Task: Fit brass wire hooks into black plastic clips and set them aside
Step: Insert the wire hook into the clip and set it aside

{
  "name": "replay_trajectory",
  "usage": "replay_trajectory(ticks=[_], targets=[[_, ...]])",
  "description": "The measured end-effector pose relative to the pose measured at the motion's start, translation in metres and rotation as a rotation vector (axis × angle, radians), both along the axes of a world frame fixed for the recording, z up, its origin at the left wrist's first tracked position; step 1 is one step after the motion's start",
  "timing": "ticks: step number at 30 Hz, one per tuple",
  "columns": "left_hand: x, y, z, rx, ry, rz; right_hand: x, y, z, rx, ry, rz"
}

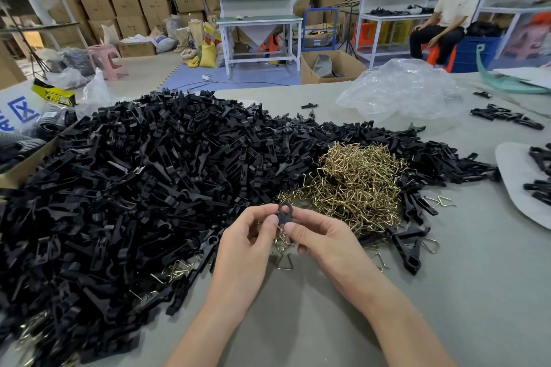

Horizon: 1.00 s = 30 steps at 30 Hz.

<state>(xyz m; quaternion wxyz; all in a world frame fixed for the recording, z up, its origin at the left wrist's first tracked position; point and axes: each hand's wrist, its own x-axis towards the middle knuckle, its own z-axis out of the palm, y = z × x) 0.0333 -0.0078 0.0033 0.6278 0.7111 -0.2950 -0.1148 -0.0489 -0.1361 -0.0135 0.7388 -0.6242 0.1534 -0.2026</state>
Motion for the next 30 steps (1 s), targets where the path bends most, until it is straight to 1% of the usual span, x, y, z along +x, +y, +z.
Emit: replay_trajectory(ticks=[6, 11, 13, 17, 19, 21, 23, 25, 26, 29, 30], targets=[[0.000, 0.000, 0.000, 0.008, -0.019, 0.008, -0.001, 0.001, 0.002, -0.013, -0.010, -0.003], [-0.007, -0.001, 0.000, 0.007, -0.128, 0.043, -0.002, 0.001, 0.003, 0.090, -0.049, -0.024], [-0.009, -0.001, 0.002, 0.004, -0.167, 0.046, -0.002, 0.000, 0.003, 0.103, -0.059, -0.002], [-0.011, 0.001, 0.006, -0.058, -0.110, -0.023, -0.004, 0.001, 0.006, 0.196, -0.097, 0.099], [-0.011, 0.001, 0.007, -0.069, -0.136, -0.023, -0.004, 0.002, 0.008, 0.235, -0.125, 0.134], [-0.010, 0.001, 0.005, -0.087, -0.149, 0.014, -0.004, 0.001, 0.011, 0.266, -0.154, 0.106], [-0.007, 0.000, 0.002, -0.086, -0.131, 0.051, -0.005, -0.001, 0.017, 0.334, -0.184, 0.030], [-0.003, 0.000, -0.003, 0.012, -0.189, 0.073, -0.008, -0.006, 0.021, 0.442, -0.225, -0.057], [-0.001, 0.001, -0.006, 0.109, -0.264, 0.071, -0.010, -0.009, 0.023, 0.485, -0.238, -0.097], [0.001, 0.007, -0.007, 0.423, -0.597, 0.032, -0.014, -0.015, 0.022, 0.554, -0.239, -0.190], [0.000, 0.008, -0.005, 0.506, -0.667, 0.006, -0.014, -0.016, 0.022, 0.570, -0.236, -0.211]])
